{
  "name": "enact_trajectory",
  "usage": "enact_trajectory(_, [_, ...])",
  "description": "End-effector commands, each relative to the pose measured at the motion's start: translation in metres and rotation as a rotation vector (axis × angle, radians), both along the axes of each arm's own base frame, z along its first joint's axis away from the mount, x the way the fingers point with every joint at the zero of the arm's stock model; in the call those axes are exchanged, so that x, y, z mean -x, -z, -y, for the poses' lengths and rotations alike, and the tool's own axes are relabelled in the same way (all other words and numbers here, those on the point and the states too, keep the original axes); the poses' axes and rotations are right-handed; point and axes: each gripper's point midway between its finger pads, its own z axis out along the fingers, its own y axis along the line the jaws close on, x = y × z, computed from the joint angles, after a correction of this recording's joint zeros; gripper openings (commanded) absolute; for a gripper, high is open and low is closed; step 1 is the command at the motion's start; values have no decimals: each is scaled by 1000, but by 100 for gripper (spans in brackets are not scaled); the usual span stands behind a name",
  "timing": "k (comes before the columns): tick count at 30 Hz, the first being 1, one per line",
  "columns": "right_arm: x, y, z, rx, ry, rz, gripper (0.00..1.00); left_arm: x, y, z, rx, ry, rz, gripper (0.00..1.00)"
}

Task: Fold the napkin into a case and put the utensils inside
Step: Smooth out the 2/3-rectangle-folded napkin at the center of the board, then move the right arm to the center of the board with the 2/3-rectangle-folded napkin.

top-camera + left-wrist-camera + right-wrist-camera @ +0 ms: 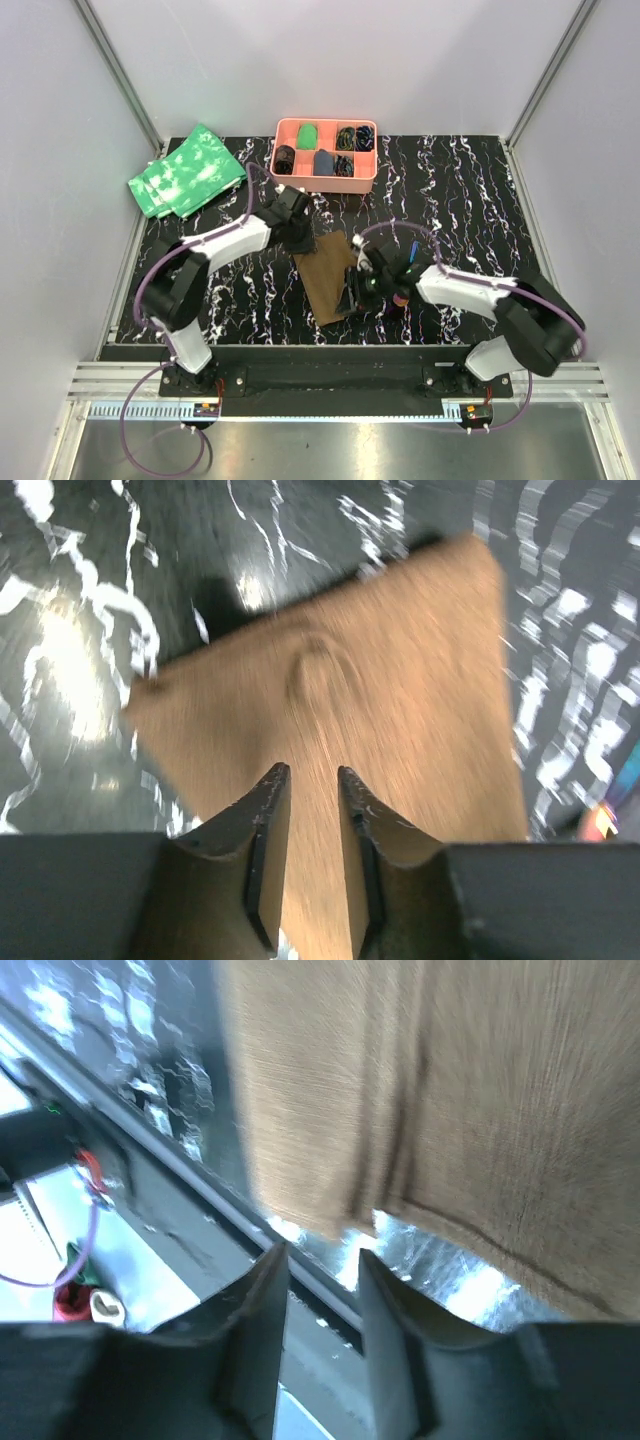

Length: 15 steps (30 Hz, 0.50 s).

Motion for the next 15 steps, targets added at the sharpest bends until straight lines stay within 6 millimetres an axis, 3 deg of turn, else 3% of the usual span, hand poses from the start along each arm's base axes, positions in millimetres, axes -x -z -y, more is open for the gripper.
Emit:
enact_trajectory(1, [-42, -52, 11, 19, 55, 179, 51, 16, -57, 9, 113, 58, 107, 29])
enact_trajectory(5, [-77, -59, 36, 105, 97, 236, 68, 46, -59, 19, 180, 81, 75, 26])
enact_trajectory(10, [-115, -45, 66, 151, 154, 218, 73, 74, -53, 45, 228, 130, 54, 23])
enact_trajectory(15, [-112, -14, 67, 138, 105, 119, 72, 79, -36, 60, 230, 123, 33, 22])
